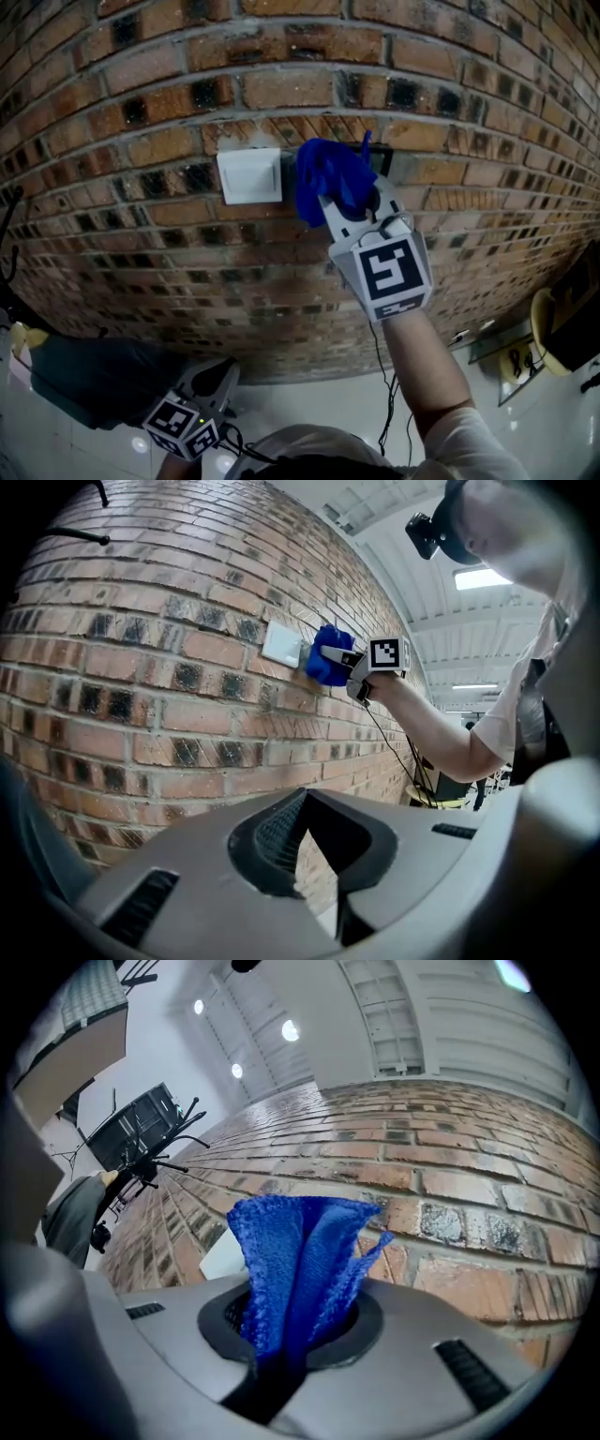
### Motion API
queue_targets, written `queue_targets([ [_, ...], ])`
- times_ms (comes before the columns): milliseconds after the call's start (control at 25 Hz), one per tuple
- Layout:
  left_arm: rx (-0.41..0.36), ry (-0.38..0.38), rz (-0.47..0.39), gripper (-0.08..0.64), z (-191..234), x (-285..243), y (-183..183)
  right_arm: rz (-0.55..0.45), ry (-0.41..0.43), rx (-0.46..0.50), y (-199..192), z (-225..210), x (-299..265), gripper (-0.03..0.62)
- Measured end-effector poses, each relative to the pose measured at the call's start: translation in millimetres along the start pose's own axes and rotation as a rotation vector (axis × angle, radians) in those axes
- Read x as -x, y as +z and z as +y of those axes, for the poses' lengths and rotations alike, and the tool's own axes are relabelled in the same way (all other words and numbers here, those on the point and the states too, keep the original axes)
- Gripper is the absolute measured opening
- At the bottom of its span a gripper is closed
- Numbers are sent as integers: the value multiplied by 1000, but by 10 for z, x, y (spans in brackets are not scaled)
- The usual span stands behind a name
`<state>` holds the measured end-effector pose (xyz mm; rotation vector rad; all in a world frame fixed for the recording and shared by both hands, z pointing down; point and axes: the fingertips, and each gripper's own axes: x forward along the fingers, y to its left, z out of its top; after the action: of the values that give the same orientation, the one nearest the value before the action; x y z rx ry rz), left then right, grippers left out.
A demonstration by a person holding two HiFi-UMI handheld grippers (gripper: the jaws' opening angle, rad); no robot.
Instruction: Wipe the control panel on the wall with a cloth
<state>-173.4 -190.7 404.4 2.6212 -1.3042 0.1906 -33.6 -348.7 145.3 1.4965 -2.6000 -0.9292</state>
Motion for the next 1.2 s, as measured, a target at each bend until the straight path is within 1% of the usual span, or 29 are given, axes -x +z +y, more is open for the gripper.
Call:
queue_targets([
  [240, -1, -10, 3, 2, -13, -47, -13, 27, -69, -19, -94, -313, 210, 89],
  [400, -6, -34, 7, 2, -85, -131, -14, 47, -130, 23, -216, -659, 409, 89],
  [560, -14, -50, 8, 2, -143, -184, -15, 77, -194, 13, -350, -954, 616, 89],
  [680, -16, -51, 10, 2, -166, -201, 2, 105, -229, 24, -457, -1096, 701, 89],
  [760, -16, -51, 9, 3, -177, -205, -3, 115, -237, 32, -495, -1116, 723, 89],
  [880, -14, -52, 11, 2, -185, -199, -27, 76, -203, 35, -357, -934, 711, 89],
  [960, -13, -51, 12, 2, -178, -186, -33, 48, -144, 36, -208, -669, 635, 89],
  [1080, -13, -43, 8, 2, -159, -153, -9, 33, -55, 29, -77, -292, 419, 89],
  [1200, -13, -34, 7, 2, -145, -120, 2, 19, -13, 37, -20, -59, 188, 89],
])
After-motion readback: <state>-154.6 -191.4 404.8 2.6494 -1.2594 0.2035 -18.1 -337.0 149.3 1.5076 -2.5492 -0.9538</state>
